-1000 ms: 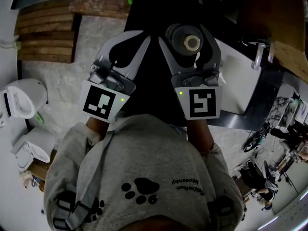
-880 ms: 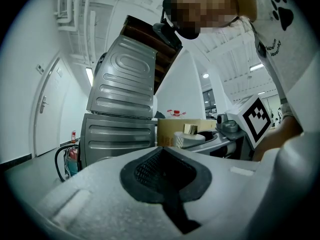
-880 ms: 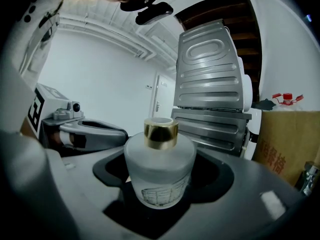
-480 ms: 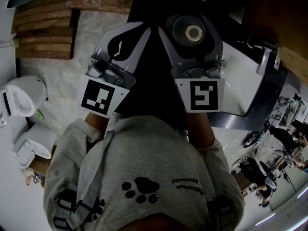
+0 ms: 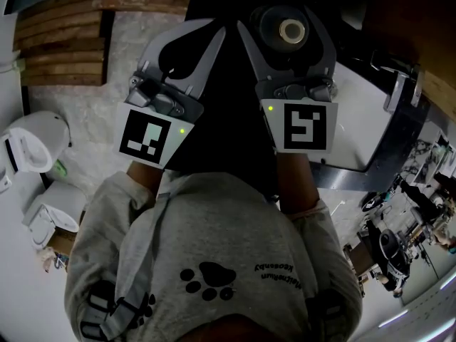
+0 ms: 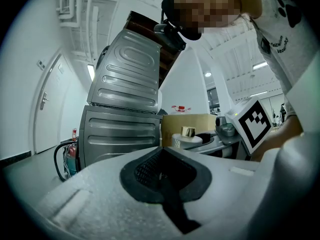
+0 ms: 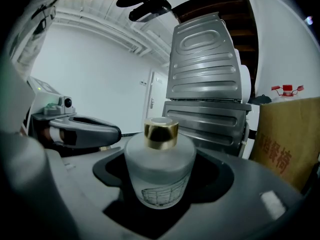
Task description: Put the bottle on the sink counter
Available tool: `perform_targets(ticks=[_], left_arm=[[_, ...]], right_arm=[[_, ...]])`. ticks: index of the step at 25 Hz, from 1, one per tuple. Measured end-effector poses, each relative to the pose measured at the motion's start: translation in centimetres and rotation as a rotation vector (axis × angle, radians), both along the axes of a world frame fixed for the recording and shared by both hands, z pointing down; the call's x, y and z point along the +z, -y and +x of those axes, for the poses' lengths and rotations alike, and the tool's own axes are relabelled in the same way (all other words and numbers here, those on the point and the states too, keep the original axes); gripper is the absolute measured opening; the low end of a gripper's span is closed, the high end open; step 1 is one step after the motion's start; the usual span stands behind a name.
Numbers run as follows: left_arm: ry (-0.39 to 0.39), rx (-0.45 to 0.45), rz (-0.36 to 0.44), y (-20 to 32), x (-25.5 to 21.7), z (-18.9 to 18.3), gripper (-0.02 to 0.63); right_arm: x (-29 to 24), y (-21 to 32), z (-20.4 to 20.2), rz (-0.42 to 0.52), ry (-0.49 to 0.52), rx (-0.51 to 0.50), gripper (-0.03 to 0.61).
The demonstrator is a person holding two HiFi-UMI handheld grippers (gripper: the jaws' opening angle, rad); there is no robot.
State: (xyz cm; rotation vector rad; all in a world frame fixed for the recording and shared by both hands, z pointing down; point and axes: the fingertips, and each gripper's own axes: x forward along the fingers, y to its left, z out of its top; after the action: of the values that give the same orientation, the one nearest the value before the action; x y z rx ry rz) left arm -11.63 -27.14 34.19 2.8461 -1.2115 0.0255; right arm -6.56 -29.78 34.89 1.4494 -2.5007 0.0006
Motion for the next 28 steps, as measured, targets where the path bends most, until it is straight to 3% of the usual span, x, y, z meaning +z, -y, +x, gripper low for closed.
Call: perform_targets(ticks=[28], left_arm=[[0.003, 0.015, -0.086, 3.6, 6.0, 2.3, 0.002]], right_arm=[[9.6, 6.0, 3.2, -0.141, -0.081, 0.074, 0.336]])
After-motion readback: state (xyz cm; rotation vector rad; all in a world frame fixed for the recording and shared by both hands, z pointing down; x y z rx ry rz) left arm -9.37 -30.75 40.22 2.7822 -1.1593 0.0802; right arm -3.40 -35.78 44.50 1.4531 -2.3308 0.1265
